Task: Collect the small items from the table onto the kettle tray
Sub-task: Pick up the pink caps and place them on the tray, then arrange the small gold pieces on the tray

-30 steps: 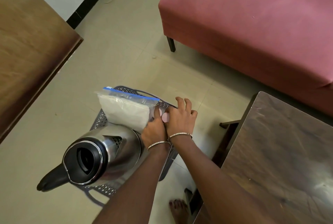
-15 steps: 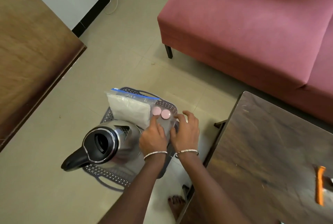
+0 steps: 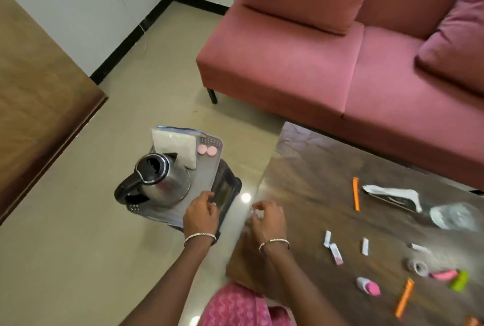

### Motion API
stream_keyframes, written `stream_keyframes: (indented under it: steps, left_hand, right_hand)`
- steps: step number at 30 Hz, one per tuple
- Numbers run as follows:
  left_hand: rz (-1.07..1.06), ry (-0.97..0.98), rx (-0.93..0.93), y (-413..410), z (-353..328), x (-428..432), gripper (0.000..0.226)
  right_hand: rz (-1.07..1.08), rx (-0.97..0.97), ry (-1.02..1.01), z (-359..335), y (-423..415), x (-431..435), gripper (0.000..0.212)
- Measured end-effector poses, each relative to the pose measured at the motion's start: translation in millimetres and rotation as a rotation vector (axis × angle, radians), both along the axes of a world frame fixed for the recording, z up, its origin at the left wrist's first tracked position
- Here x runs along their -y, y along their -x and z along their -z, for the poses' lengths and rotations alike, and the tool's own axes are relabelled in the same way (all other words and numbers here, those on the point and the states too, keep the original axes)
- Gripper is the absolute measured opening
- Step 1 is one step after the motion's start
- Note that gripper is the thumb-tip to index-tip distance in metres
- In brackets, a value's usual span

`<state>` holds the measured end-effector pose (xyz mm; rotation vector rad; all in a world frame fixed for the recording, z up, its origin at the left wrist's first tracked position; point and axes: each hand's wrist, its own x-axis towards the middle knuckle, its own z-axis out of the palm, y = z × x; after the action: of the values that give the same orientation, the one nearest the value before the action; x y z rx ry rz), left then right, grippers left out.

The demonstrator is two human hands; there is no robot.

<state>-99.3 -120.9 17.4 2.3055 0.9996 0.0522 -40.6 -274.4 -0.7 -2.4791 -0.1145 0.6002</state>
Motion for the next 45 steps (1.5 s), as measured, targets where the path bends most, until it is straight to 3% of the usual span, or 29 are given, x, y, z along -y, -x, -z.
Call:
stream_keyframes:
  steps: [9,17,23,33,36,41,45]
  left_hand:
    - [0.305,0.041,-0.023,59,-22,90,0.02]
    - [0.513,0.078,-0.061,51,-20,180,0.018]
    - [0.697,0.114,-0.11,19,-7,244,0.017]
    - [0.819,-0.021,-0.4,-33,57,304,0.027]
    - [0.775,-0.047,-0.435,-51,76,320,0.032]
    - [0.41,0.043,-0.43,-80,104,331,0.023]
    - [0.306,0.086,-0.471,-93,127,331,0.03]
  right_hand:
    - [0.232,0.055,-0.054,-28,80,105,0.017]
    - [0.513,0.024,-0.032,-27,118,215,0.018]
    - [0.755,0.025,-0.049,-22,123,285,0.017]
    - [0.901,-0.006,-0.026,16,79,364,0.017]
    - [0.907,-0.022,-0.017,34,53,384,0.017]
    - [0.838,-0.087,-0.033,70,2,401,0.014]
    - [0.734,-0.187,-0.117,98,-35,394,0.012]
